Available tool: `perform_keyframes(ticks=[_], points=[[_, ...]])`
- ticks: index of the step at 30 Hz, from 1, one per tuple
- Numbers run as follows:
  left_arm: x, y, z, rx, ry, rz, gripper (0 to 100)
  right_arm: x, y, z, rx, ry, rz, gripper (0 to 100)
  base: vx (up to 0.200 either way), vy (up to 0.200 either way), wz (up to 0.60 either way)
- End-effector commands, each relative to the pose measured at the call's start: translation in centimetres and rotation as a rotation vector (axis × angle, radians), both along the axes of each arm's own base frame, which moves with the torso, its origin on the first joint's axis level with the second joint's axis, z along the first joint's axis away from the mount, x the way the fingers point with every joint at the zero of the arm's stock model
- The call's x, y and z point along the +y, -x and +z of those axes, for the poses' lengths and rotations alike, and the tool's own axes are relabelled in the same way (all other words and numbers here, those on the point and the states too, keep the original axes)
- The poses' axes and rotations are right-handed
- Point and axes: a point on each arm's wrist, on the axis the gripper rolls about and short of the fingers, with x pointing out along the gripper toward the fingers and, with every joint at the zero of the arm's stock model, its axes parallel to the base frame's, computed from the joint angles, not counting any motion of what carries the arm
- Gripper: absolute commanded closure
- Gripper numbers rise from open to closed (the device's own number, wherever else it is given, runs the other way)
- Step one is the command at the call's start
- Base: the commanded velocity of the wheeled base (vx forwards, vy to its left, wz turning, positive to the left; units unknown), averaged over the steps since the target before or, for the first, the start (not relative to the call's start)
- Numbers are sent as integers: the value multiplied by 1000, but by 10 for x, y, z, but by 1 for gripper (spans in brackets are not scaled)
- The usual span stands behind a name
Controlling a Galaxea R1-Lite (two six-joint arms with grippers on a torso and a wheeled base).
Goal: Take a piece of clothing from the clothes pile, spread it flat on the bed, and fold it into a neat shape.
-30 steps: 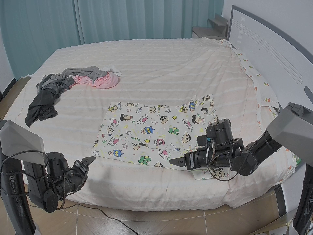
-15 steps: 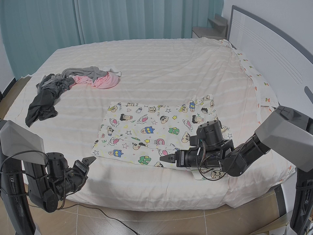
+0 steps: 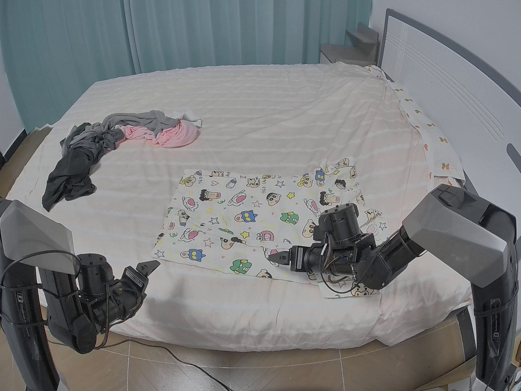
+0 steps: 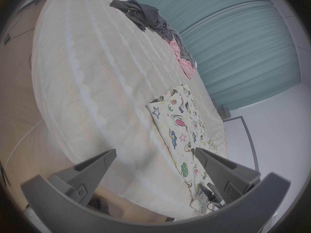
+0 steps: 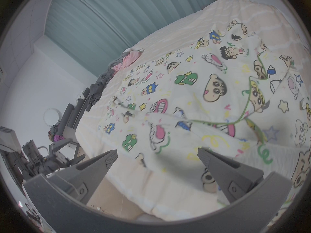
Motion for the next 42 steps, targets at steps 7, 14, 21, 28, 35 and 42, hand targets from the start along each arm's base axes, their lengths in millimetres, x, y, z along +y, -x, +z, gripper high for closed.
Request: perform_keyframes(ticks=[7, 14, 21, 28, 35, 42], points=[[-2, -1, 0, -12, 0, -5, 0, -12, -14, 0, -24, 0, -42, 0, 0, 0, 0], [-2, -1, -2, -10, -26, 1, 0, -6, -23, 9, -109, -5, -62, 0, 0, 0, 0], [-2, -1, -2, -10, -26, 1, 0, -7, -30, 13, -131, -12, -75, 0, 0, 0, 0], [-2, -1, -3, -9, -26, 1, 0, -11, -22, 14, -106, 0, -77, 0, 0, 0, 0], [-7, 2, -2, -6, -32, -22, 0, -27, -8, 47, -68, -41, -123, 0, 0, 0, 0], [-10, 6, 1, -20, -94, -58, 0, -46, 44, 107, -47, -183, -181, 0, 0, 0, 0]])
